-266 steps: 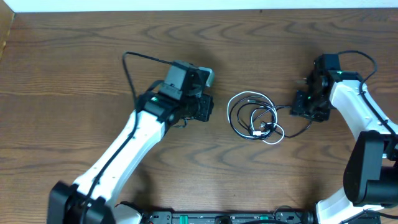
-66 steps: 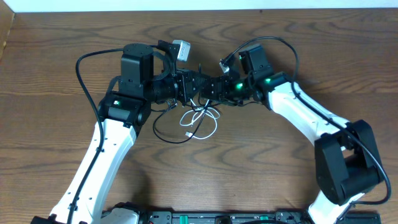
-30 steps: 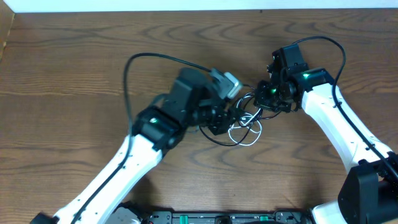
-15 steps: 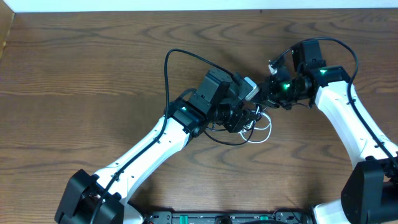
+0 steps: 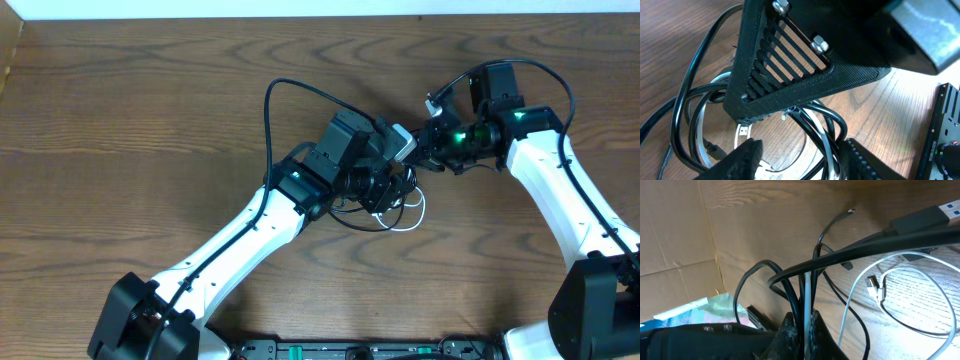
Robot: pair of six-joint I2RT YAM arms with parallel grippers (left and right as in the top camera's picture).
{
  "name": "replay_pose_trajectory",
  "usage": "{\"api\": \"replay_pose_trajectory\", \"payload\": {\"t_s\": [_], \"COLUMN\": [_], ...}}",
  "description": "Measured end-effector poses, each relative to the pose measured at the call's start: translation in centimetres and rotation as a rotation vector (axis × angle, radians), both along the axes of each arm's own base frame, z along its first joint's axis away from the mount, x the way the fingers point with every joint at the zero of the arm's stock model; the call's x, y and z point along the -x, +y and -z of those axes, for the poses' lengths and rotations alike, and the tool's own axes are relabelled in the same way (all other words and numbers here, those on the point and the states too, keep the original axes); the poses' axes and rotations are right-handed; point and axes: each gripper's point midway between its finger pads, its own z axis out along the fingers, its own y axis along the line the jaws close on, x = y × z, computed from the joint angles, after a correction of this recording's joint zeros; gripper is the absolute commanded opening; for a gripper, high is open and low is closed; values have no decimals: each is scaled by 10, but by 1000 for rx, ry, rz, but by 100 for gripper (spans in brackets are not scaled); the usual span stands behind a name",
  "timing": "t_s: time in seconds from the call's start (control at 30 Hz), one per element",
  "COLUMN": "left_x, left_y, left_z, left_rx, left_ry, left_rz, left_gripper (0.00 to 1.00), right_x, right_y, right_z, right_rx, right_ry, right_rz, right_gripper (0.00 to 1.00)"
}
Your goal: Untangle cables
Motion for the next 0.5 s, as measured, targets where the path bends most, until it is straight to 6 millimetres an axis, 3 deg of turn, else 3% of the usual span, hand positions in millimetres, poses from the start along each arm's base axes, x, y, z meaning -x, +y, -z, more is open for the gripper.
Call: {"api": "replay_pose_trajectory", "payload": {"t_s": [0.3, 0.5], "left_x": [2, 2], "left_y": [-13, -18], "left_z": [14, 11], "left_rx": [8, 23], "left_ry": [27, 14], "left_rz": [31, 40], "left_gripper": [29, 19], "right_x": [-1, -1], "right_y": [0, 0], "right_z": [1, 1], "right_rx": [2, 2], "right_ry": [-6, -8], "right_rz": [-5, -5], "right_gripper": [1, 1]}}
